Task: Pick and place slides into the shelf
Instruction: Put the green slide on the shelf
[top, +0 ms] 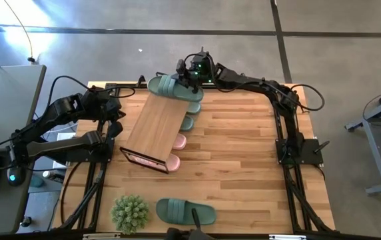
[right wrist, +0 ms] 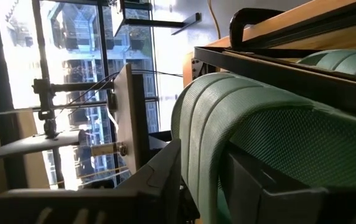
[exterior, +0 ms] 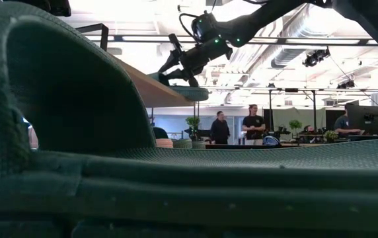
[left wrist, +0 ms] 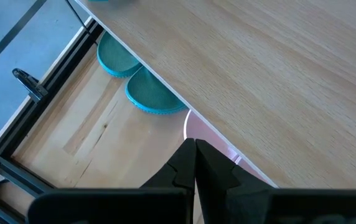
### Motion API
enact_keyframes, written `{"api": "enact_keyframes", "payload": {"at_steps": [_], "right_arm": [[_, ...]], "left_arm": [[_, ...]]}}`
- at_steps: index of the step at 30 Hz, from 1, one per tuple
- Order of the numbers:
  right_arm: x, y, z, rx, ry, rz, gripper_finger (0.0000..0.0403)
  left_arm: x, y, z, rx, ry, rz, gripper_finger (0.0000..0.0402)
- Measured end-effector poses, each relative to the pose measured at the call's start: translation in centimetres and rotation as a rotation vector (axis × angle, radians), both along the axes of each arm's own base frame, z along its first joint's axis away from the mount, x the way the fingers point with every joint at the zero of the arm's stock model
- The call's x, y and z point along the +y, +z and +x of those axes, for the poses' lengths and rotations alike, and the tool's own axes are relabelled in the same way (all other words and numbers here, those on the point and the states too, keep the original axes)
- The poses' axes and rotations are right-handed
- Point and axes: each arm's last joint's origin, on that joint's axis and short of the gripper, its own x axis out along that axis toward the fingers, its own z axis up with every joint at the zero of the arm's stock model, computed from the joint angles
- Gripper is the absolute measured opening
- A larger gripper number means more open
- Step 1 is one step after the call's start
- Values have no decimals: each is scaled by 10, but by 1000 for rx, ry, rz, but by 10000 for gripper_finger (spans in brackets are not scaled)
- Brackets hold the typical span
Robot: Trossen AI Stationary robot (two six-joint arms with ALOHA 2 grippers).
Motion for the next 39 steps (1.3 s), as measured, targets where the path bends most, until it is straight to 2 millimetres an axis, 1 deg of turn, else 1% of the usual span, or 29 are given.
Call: {"api": "enact_keyframes", "payload": {"at_steps": [13, 17, 23, 29, 39], "right_arm": [[0, 0, 0, 12, -20, 8, 95], [0, 10, -1, 57, -23, 9, 95], [1, 31, -5, 135, -10, -15, 95], [0, 39, -6, 146, -22, -25, 95], [2, 36, -8, 182, -8, -6, 95]], "left_arm": [[0, 0, 0, 0, 0, 0, 1], [0, 0, 0, 0, 0, 0, 1], [0, 0, 0, 0, 0, 0, 1], [0, 0, 0, 0, 0, 0, 1], [0, 0, 0, 0, 0, 0, 1]]}}
